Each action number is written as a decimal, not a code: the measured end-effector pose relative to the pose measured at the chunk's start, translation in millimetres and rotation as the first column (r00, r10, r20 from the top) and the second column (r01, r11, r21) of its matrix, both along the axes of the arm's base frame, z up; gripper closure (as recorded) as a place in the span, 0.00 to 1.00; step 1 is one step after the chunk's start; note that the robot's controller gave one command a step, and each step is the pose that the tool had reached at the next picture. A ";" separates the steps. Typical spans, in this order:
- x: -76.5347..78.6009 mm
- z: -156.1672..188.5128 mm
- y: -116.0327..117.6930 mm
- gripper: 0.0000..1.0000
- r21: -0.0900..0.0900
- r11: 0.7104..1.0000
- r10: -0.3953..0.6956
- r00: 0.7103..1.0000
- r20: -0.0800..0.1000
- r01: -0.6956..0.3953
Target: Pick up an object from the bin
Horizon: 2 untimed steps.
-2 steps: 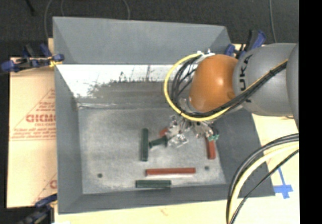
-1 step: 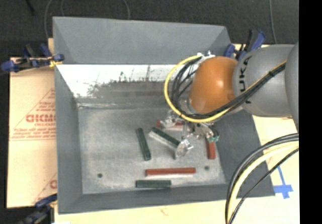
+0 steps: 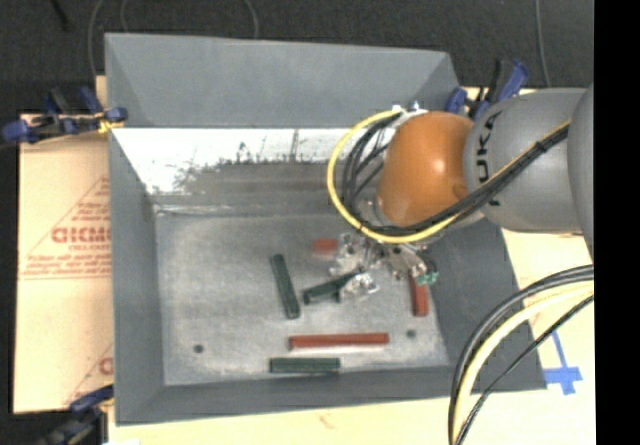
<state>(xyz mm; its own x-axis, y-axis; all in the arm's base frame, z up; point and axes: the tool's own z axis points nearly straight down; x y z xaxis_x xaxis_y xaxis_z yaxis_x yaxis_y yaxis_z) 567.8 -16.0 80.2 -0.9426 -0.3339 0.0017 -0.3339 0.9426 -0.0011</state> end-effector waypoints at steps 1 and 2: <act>0.0 0.0 0.0 1.00 0.000 1.000 0.000 1.000 0.000 0.000; 3.2 163.1 14.8 1.00 0.001 1.000 0.026 1.000 0.012 -0.026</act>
Offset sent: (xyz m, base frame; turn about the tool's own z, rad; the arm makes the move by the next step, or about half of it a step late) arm 0.0006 0.0160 0.1591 -0.0306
